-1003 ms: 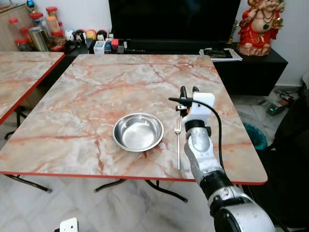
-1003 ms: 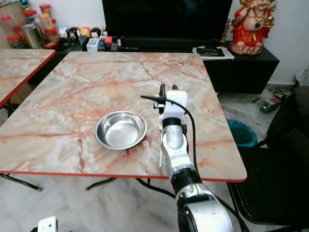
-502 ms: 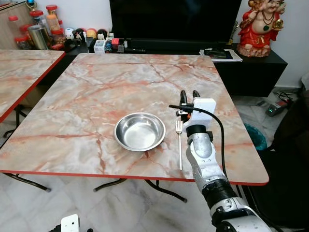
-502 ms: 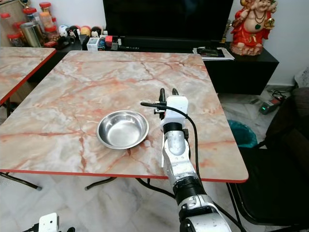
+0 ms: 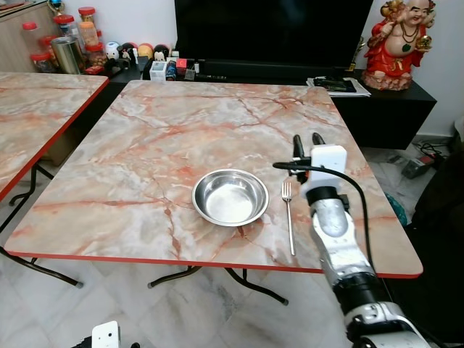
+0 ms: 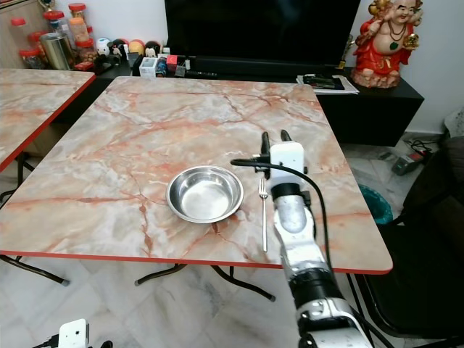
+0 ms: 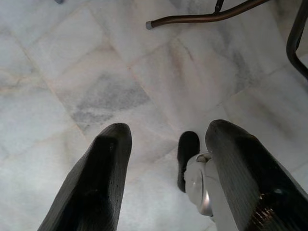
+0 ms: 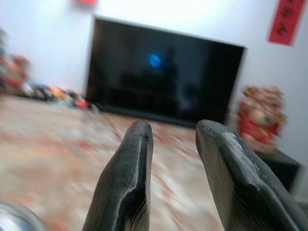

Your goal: Setting the table

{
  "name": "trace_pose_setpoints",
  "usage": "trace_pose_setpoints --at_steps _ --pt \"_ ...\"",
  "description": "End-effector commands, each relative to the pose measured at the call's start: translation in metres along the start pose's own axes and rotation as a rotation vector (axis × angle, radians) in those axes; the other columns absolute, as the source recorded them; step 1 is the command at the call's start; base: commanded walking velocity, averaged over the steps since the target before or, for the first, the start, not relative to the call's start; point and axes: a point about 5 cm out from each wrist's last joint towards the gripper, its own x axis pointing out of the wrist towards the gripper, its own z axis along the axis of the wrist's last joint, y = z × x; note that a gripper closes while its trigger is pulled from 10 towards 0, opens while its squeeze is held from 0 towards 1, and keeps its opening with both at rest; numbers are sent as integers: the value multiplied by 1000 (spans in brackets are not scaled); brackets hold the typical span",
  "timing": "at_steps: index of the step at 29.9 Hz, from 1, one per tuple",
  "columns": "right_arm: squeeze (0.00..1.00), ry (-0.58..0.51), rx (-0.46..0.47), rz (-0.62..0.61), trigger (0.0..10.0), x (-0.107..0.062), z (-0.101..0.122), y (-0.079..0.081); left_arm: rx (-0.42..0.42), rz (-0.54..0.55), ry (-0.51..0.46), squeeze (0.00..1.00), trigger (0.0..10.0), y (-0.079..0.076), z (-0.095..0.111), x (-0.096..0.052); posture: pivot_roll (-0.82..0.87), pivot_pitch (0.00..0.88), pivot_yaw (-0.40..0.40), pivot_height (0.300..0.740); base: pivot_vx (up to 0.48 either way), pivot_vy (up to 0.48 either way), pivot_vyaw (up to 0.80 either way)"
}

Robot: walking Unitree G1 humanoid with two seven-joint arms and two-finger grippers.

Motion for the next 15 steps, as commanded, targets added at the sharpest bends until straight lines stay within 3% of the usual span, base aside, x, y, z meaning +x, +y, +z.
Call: trace_pose_setpoints --at_steps 1,6,15 --pt "0 8 -6 -11 10000 -2 -1 -4 19 -1 5 0 10000 3 1 0 35 0 17 740 0 255 0" --pt "0 44 12 3 10000 -13 -9 7 31 -2 0 0 10000 6 4 1 41 0 31 740 0 268 0" --pt "0 58 42 8 10000 -18 -11 17 41 1 -12 0 10000 10 9 1 44 0 49 740 0 338 0"
